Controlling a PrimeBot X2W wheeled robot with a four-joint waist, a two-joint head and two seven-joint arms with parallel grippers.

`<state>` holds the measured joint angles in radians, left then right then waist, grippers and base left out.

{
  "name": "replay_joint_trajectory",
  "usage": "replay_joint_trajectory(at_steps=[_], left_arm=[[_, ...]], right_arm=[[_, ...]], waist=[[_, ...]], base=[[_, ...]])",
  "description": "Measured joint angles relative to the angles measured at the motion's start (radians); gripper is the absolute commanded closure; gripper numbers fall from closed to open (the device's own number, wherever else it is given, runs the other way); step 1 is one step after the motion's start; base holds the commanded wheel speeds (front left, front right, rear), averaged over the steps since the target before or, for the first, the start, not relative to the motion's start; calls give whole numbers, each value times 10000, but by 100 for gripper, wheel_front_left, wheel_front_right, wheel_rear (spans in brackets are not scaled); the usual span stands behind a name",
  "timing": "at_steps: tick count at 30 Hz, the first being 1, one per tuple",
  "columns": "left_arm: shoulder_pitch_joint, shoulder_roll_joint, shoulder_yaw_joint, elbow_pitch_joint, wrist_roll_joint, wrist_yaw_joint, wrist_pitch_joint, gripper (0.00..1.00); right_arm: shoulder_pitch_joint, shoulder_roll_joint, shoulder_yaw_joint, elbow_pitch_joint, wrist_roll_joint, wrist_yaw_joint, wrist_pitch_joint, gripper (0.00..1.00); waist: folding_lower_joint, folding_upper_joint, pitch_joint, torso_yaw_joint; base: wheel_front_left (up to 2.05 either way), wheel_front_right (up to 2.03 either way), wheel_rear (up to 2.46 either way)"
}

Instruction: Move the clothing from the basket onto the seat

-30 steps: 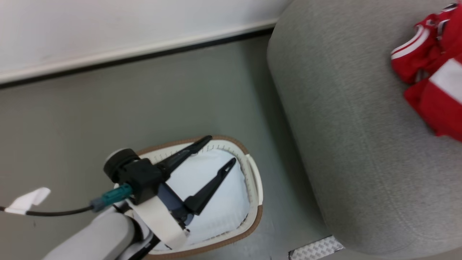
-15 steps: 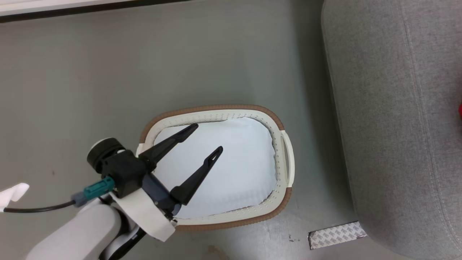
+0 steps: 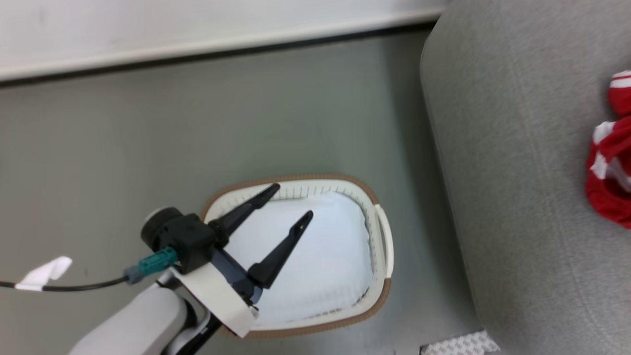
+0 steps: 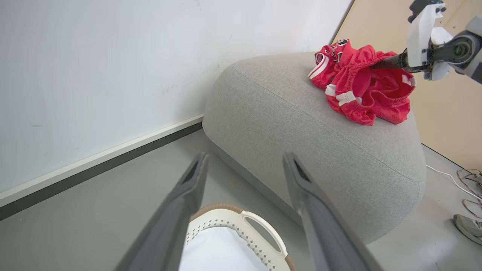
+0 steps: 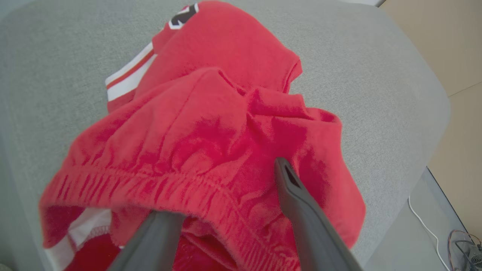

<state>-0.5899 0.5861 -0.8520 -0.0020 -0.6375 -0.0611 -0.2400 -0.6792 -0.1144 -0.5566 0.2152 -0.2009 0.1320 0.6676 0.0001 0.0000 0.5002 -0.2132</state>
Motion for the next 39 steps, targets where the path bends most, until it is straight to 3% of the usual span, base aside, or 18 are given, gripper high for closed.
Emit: replay_joint_trajectory(at_steps=[8,10,13,16,23,29,32,35,39], left_arm=[[453,-675,-38,825,-242,184,-98,0],[597,-794,-15,993,-318,255,-128,0],[783,-970,96,1235,-487,368,-169,0],[1011,-1097,345,1417,-640,520,-184,0],[1651,-1256,1703,1708,-849,1034,-230,0],[2641,-1009,3695,1804,-995,1611,-240,0],[3188,-936,4617,1708,-435,1979,-240,0],[3831,-1197,5492,1553,-203,2025,-240,0],[4578,-1801,6556,1478,203,1741,-242,0]], right_arm=[[1340,-596,1198,-481,1490,0,2140,0],[1796,-1057,1570,-717,1956,0,2510,0],[2228,-1707,2138,-1436,2648,0,2537,0],[2582,-1931,2606,-2182,3388,0,2123,0],[3147,-2036,3555,-3453,4976,0,401,0],[3568,-1695,4025,-3496,5651,0,-2084,0],[4039,-1503,4146,-3306,5737,-2,-3166,0],[4414,-1185,4203,-2995,5664,0,-4228,0],[5127,-662,4531,-2560,5285,-2,-5463,0]], waist=[[-2,0,-1470,-118],[-2,0,-1850,-137],[-3,0,-2416,-142],[-3,0,-2957,-112],[-4,1,-4052,305],[-4,0,-4614,1039],[-3,0,-4819,1398],[-3,1,-4960,1713],[-3,1,-5107,2006]], base=[[0,0,0],[0,0,0],[0,0,0],[0,0,0],[0,0,0],[0,0,0],[0,0,0],[0,0,0],[0,0,0]])
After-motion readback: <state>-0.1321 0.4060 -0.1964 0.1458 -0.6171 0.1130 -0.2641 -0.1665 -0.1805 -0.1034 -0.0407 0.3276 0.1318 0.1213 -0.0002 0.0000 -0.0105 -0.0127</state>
